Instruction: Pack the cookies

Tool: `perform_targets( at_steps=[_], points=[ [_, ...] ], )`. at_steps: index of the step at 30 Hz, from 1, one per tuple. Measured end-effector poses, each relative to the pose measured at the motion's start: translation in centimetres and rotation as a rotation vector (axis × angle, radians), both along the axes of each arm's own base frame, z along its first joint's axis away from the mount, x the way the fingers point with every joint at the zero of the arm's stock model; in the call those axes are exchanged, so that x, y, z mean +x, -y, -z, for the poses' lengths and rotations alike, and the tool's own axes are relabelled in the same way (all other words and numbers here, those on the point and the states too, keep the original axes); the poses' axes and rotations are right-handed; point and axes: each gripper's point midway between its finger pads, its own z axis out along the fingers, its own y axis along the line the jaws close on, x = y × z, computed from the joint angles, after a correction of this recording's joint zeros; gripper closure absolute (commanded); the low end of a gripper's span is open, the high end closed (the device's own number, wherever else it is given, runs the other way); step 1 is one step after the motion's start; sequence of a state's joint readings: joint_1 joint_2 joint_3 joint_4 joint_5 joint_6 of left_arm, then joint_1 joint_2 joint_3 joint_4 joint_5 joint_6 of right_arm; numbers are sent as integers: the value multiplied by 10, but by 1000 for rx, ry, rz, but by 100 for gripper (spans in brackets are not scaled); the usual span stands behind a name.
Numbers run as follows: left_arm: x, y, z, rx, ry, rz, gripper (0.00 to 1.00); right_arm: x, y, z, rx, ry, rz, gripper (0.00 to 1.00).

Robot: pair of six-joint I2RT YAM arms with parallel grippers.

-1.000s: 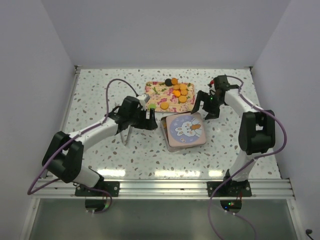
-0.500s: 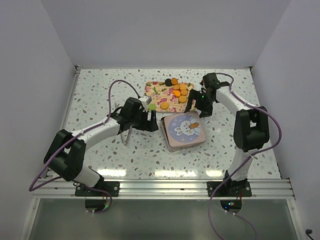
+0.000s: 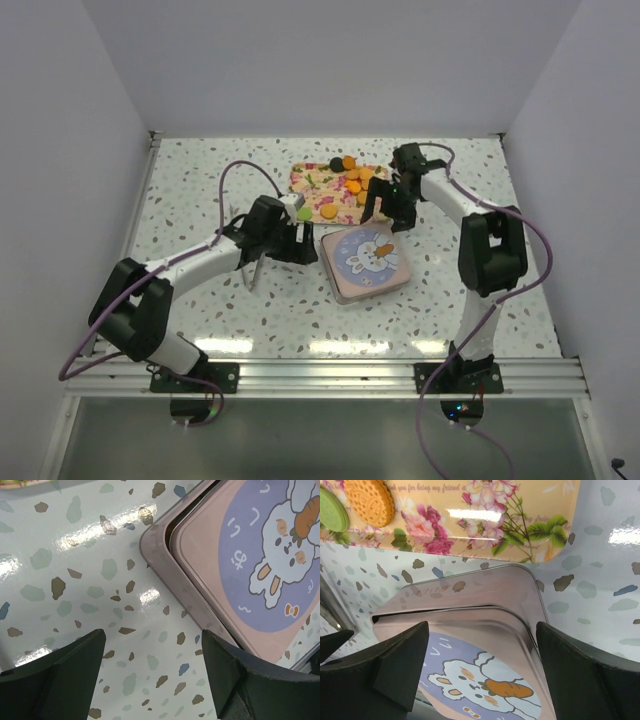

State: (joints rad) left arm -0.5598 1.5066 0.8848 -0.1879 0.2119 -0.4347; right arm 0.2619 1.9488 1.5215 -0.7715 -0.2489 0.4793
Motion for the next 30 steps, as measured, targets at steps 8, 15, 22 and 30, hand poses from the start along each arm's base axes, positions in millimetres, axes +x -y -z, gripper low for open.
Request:
perform_targets(
  at_steps=[8,15,22,30],
  points=[
    [0,0,0,1,0,0,17,-2,7,5,-37,-12,3,1],
    [0,0,1,2,-1,2,17,-3,19,3,-75,-21,17,1],
    [0,0,1,5,1,6,17,-9,30,-16,-78,12,37,1],
    [0,0,1,4,2,6,17,-51,34,-16,-52,-23,58,1]
  ],
)
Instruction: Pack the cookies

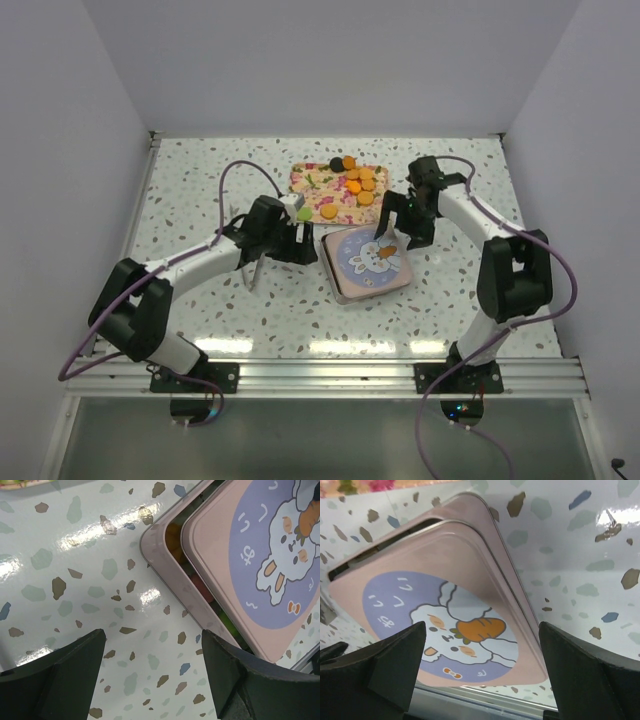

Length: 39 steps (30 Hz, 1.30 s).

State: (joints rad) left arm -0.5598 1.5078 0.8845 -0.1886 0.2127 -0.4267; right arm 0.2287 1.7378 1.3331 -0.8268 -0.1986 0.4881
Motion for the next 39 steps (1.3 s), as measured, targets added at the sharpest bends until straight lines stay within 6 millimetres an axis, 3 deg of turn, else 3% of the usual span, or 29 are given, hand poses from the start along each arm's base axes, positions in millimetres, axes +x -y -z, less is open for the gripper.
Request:
perform_targets(
  at_steps=[10,25,36,39],
  points=[
    [-4,0,-8,-20,15,7,17,-36,2,31,18,-96,23,1],
    [-15,-2,-3,-28,4,18,17,-34,-20,30,59,-71,1,1],
    [-19,1,-8,-54,12,37,16,-34,-22,30,60,-71,2,1],
    [-17,5,-10,-57,17,48,25,-33,-23,30,61,-72,4,1]
  ],
)
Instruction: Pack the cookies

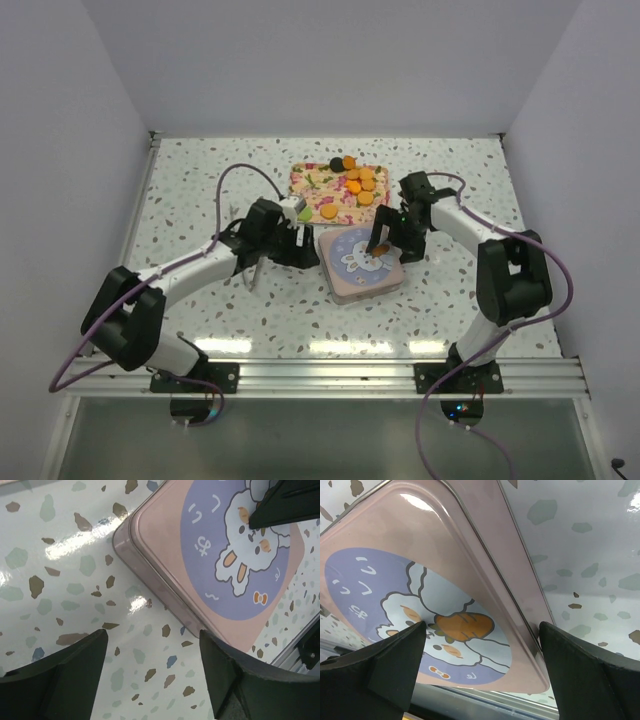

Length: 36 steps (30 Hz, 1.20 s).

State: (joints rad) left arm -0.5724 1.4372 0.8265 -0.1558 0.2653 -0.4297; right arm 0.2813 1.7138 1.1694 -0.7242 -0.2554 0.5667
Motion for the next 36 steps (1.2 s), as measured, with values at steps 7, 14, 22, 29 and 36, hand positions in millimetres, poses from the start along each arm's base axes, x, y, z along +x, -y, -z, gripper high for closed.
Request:
perform_targets(
  at_steps=[7,14,22,29,36],
  points=[
    [28,20,-15,-16,46,28,60,2,-2,-1,0,2,0,1],
    [48,40,-34,-55,84,59,100,5,-3,0,-1,2,-3,1],
    [45,53,-29,-102,85,109,100,6,-4,3,-3,-4,-3,1],
    [42,60,12,-114,6,115,100,7,-5,2,-1,-2,-5,1],
    [46,59,11,-113,24,96,100,8,-5,3,-2,-5,-7,1]
  ],
)
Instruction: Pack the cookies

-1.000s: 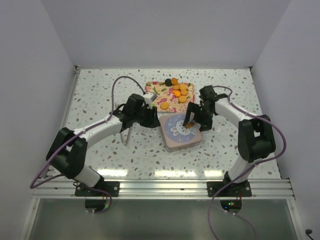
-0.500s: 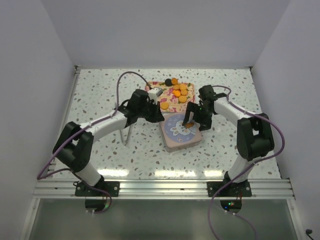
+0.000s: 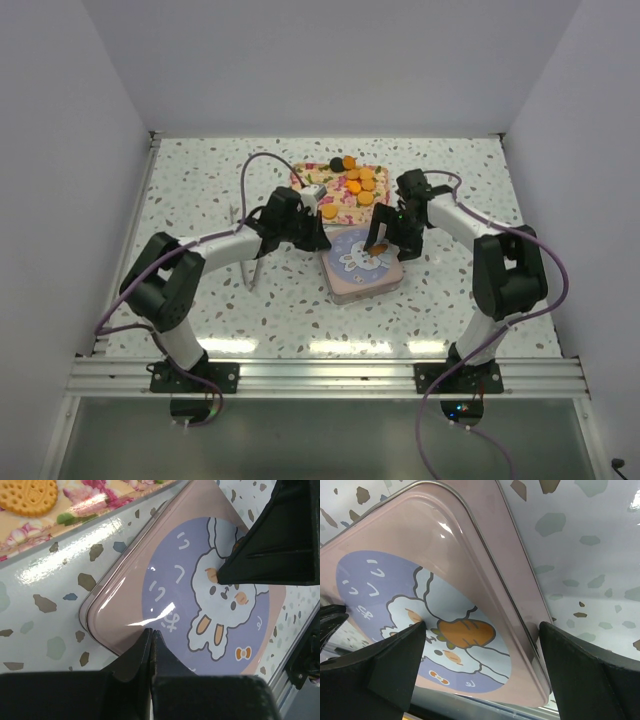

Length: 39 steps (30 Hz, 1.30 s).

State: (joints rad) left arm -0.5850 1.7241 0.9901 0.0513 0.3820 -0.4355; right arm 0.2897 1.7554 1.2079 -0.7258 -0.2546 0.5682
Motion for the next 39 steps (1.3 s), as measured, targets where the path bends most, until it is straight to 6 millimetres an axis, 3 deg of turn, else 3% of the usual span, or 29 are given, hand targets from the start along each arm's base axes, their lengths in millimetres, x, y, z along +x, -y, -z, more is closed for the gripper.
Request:
perform_targets(
  at_steps=[3,6,7,10,13,18,22,26,31,35,39],
  points=[
    [2,-3,-1,20,-2,-18,100,0,0,0,-1,1,-1,1],
    [3,-9,-3,54,-6,-37,82,0,0,0,-2,0,-2,1],
    [3,-11,-4,65,-6,-43,64,0,0,0,-3,0,-2,1],
    [6,-15,-17,81,13,-59,41,0,1,-1,-6,0,-6,1],
    [12,-15,-36,77,48,-74,31,0,4,-2,-25,2,-6,1],
    [19,-19,-70,59,118,-104,24,7,12,-9,-74,33,-6,1],
    [18,-25,-82,69,142,-126,16,9,18,-21,-103,59,-6,1],
    [17,-35,-89,89,154,-155,10,17,25,-45,-130,116,-4,1],
    [21,-64,-106,117,186,-213,8,25,34,-102,-147,257,5,1],
    [31,-114,-131,148,271,-349,7,21,34,-148,-108,386,6,1],
    [29,-177,-146,235,375,-564,4,3,34,-196,-41,528,-2,1]
  ],
)
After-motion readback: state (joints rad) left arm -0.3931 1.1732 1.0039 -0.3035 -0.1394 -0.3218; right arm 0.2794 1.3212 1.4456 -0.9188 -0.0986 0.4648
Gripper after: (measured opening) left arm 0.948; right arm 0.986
